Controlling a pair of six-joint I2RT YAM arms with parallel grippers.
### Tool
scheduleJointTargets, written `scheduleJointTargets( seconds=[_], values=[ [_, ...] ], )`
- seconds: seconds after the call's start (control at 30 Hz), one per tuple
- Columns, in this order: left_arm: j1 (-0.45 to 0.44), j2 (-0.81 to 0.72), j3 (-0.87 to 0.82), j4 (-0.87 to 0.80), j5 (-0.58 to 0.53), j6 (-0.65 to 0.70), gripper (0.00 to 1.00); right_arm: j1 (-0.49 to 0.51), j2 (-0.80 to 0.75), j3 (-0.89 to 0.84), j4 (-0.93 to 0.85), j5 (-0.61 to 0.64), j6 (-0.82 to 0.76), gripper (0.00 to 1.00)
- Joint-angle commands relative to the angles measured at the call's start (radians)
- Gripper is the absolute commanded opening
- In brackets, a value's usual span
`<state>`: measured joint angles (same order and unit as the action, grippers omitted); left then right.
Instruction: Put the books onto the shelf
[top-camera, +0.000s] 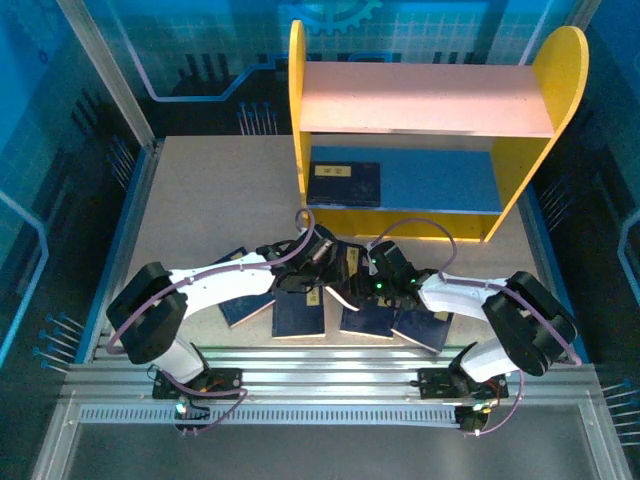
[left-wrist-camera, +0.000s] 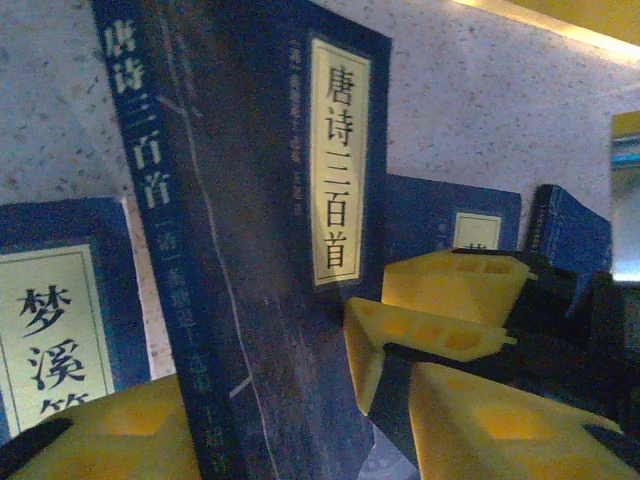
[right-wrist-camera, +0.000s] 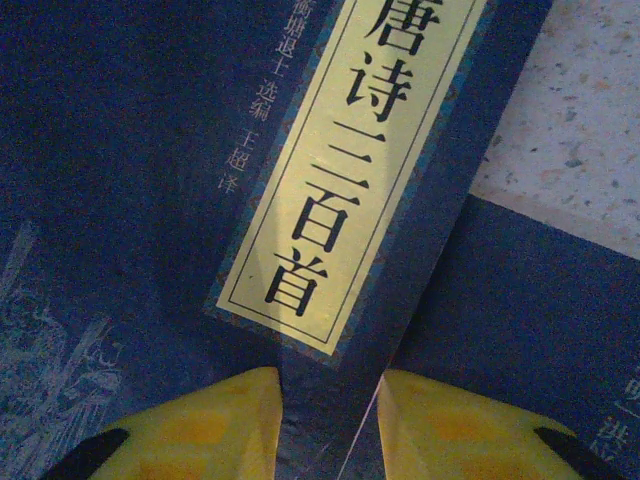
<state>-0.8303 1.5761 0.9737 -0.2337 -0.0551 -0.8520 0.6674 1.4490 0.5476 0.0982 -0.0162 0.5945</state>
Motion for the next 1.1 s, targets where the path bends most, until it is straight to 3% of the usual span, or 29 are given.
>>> scheduleJointTargets(
  seconds=[0.0, 0.17, 0.53, 0.6, 0.77, 0.93, 1.07],
  values=[
    [0.002, 0.017, 0.034, -0.016, -0.006, 0.037, 0.44, 0.024, -0.015, -0.026, -0.038, -0.050, -0.016, 0.34],
    [0.003, 0.024, 0.040, -0.027, -0.007, 0.051, 0.35, 0.024, -0.037, -0.033, -0.043, -0.050, -0.022, 0.36],
    [0.001, 0.017, 0.060, -0.058, -0.013, 0.104, 0.00, 0.024, -0.095, -0.033, -0.069, -0.027, -0.033, 0.44],
    [0.000, -0.006, 0.048, -0.074, -0.005, 0.112, 0.00, 0.024, -0.132, -0.035, -0.077, -0.019, -0.035, 0.47],
    [-0.003, -0.177, -0.014, -0.180, -0.025, 0.130, 0.00, 0.024, -0.271, -0.028, -0.128, 0.004, -0.047, 0.51],
    [-0.003, -0.419, 0.041, -0.450, -0.158, 0.165, 0.00, 0.024, -0.438, -0.021, -0.170, 0.004, -0.034, 0.56],
    [-0.003, -0.635, 0.059, -0.513, -0.236, 0.185, 0.00, 0.030, -0.542, -0.024, -0.153, -0.032, 0.007, 0.58]
  ],
)
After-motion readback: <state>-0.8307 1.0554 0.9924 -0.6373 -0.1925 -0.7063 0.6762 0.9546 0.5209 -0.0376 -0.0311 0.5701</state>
